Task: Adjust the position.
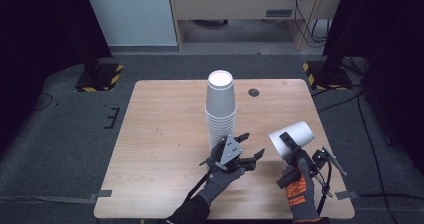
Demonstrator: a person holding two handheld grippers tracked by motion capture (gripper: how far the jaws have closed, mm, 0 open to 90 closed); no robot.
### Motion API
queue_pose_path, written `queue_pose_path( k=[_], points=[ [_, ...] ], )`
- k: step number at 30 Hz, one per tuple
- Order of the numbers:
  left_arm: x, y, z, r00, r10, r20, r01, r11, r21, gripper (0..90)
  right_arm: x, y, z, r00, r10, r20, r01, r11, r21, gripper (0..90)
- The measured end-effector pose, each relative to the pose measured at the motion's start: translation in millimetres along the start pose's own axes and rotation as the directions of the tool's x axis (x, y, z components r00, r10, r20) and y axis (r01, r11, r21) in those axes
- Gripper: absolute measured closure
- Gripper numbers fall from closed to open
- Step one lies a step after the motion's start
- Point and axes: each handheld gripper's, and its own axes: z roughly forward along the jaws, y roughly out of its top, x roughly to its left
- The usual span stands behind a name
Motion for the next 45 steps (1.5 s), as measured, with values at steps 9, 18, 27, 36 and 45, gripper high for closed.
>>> queue_pose_path(
  k=[9, 18, 27, 36, 45],
  points=[
    [3.8, 1.7, 15.9, 0.9998, -0.008, 0.019, 0.009, 0.9996, -0.028, 28.8, -0.7, -1.0, 2.1, 0.9999, 0.012, -0.01, -0.012, 1.0, 0.021, 13.7],
    [6.1, -4.4, 26.6, 0.9993, -0.023, 0.031, 0.024, 0.9993, -0.027, 30.2, 0.1, -0.8, 2.7, 0.9997, 0.019, -0.018, -0.018, 1.0, 0.024, 13.7],
    [7.9, -8.4, 37.2, 0.9989, -0.024, 0.041, 0.026, 0.9992, -0.031, 33.5, -0.5, -4.3, 4.7, 0.9989, 0.043, -0.017, -0.043, 0.999, 0.034, 13.7],
    [6.4, -5.6, 47.3, 0.9979, -0.023, 0.061, 0.025, 0.9993, -0.027, 39.0, -0.5, -5.3, 4.9, 0.9989, 0.044, -0.016, -0.043, 0.999, 0.03, 13.7],
    [1.7, -3.7, 54.2, 0.9966, -0.034, 0.076, 0.039, 0.9972, -0.064, 46.6, -2.3, -6.7, 6.2, 0.9976, 0.066, -0.02, -0.065, 0.997, 0.048, 13.7]
  ],
)
